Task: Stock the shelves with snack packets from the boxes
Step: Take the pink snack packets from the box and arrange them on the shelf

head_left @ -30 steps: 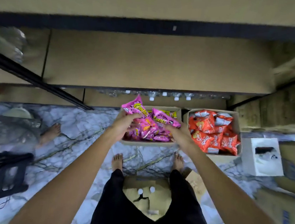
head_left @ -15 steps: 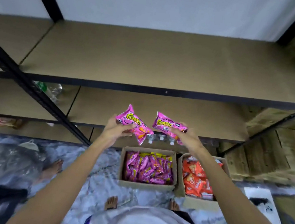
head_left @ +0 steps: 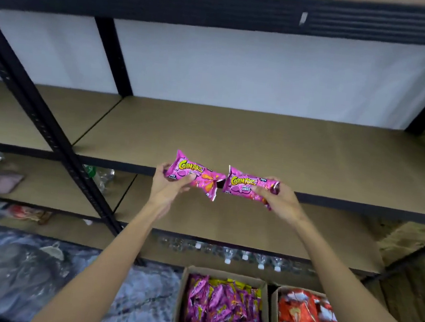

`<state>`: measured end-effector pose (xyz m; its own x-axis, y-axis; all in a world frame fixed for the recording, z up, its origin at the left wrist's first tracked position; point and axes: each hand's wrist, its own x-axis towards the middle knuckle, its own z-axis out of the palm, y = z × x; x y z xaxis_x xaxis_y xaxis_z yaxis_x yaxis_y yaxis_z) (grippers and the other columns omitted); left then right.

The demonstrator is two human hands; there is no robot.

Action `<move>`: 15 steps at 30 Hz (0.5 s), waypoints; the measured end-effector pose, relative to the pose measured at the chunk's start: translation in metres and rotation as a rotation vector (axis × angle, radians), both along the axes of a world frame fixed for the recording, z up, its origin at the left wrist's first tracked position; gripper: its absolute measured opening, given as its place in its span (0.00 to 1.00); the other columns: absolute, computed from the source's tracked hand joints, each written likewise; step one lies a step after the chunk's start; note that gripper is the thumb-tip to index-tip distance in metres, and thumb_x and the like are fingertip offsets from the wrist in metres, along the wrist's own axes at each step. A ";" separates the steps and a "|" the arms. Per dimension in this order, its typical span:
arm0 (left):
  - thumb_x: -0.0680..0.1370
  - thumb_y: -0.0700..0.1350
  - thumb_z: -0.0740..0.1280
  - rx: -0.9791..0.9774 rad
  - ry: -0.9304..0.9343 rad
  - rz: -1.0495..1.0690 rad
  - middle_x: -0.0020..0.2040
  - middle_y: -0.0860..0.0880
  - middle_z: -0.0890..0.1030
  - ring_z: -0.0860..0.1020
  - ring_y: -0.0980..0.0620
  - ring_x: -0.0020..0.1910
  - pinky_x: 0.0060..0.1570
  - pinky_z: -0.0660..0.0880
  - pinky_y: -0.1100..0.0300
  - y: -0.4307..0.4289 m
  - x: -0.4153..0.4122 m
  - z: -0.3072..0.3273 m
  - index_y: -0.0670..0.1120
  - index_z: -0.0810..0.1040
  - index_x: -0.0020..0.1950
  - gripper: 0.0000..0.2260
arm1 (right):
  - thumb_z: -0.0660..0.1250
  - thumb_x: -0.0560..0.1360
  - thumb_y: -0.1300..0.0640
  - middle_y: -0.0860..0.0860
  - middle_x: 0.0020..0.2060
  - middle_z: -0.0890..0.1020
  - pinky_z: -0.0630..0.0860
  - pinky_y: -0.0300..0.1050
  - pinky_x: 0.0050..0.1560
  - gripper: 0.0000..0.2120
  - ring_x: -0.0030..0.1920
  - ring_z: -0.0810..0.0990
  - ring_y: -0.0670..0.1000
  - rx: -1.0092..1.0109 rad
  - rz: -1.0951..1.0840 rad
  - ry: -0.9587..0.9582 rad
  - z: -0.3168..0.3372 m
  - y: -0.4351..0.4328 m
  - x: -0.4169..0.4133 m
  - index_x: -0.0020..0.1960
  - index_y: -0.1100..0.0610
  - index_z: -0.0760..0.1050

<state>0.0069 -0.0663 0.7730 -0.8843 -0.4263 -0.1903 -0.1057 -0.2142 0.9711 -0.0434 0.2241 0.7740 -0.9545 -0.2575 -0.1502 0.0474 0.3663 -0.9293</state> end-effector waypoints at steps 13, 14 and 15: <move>0.71 0.37 0.77 -0.051 -0.073 0.104 0.50 0.44 0.83 0.84 0.53 0.41 0.41 0.81 0.64 -0.055 -0.084 -0.005 0.40 0.72 0.58 0.20 | 0.75 0.74 0.51 0.48 0.33 0.81 0.73 0.38 0.33 0.10 0.27 0.74 0.42 -0.005 -0.091 -0.036 0.014 -0.094 -0.083 0.47 0.56 0.81; 0.71 0.39 0.78 -0.064 -0.091 0.112 0.50 0.44 0.83 0.84 0.52 0.43 0.41 0.81 0.64 -0.057 -0.088 -0.007 0.40 0.73 0.57 0.20 | 0.75 0.74 0.50 0.48 0.34 0.82 0.73 0.39 0.35 0.09 0.29 0.75 0.43 0.019 -0.080 -0.037 0.012 -0.098 -0.089 0.46 0.55 0.81; 0.71 0.40 0.79 -0.082 -0.106 0.127 0.50 0.44 0.83 0.84 0.51 0.44 0.41 0.82 0.63 -0.058 -0.091 -0.008 0.41 0.73 0.55 0.19 | 0.74 0.74 0.50 0.49 0.35 0.82 0.73 0.40 0.36 0.08 0.31 0.76 0.45 0.036 -0.070 -0.041 0.011 -0.101 -0.094 0.45 0.54 0.81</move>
